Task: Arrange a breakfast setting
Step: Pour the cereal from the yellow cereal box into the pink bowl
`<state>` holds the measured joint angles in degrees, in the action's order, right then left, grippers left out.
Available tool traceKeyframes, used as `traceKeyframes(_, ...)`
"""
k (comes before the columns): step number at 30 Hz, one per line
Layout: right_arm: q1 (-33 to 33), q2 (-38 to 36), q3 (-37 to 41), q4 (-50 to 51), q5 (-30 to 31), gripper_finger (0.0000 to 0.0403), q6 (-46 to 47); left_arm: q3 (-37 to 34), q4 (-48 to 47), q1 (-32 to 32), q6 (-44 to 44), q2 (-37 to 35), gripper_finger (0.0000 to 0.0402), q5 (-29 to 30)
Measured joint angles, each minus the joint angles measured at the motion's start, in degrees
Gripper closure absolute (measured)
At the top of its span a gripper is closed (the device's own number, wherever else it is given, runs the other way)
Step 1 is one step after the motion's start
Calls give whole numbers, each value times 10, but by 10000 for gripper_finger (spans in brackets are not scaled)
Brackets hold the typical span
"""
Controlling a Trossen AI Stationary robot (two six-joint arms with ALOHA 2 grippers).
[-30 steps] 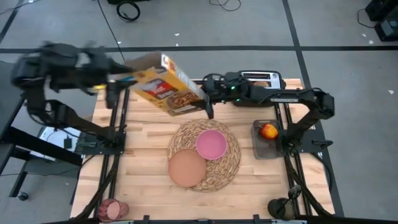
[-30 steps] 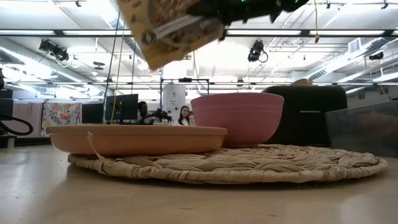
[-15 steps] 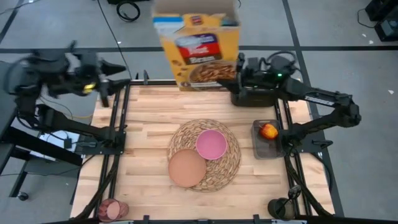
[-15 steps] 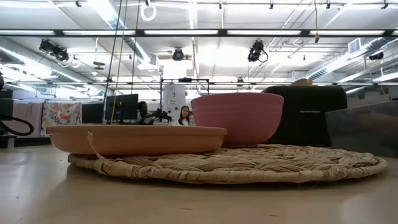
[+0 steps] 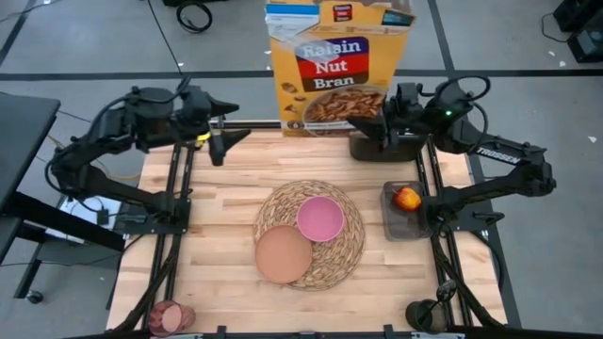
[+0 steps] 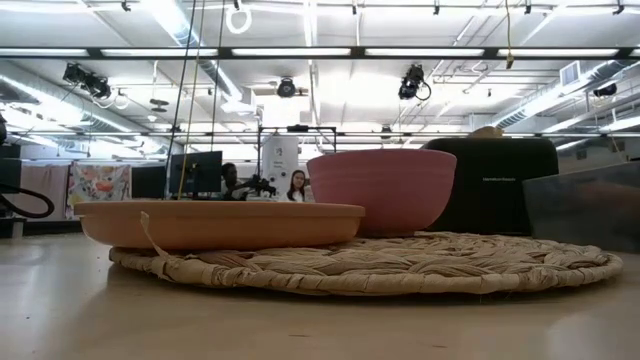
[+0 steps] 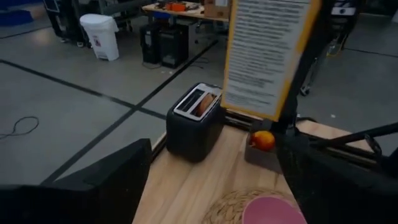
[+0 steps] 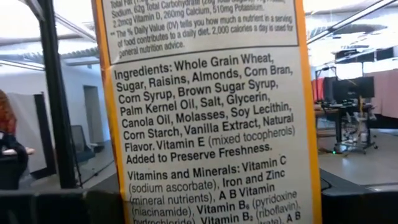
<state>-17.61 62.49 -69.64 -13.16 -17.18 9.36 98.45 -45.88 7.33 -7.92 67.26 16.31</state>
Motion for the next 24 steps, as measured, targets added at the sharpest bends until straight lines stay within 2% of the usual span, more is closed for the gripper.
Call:
traceKeyframes(6, 0, -6, 0, -26, -26, 178, 1, 0, 57, -1, 5, 33, 46, -46)
traceKeyframes(13, 0, -7, 0, -31, -38, 178, 8, 0, 155, -1, 24, 36, 46, -66)
traceKeyframes(24, 0, -7, 0, -43, -58, 178, 12, 0, 163, -1, 34, 57, 46, -74)
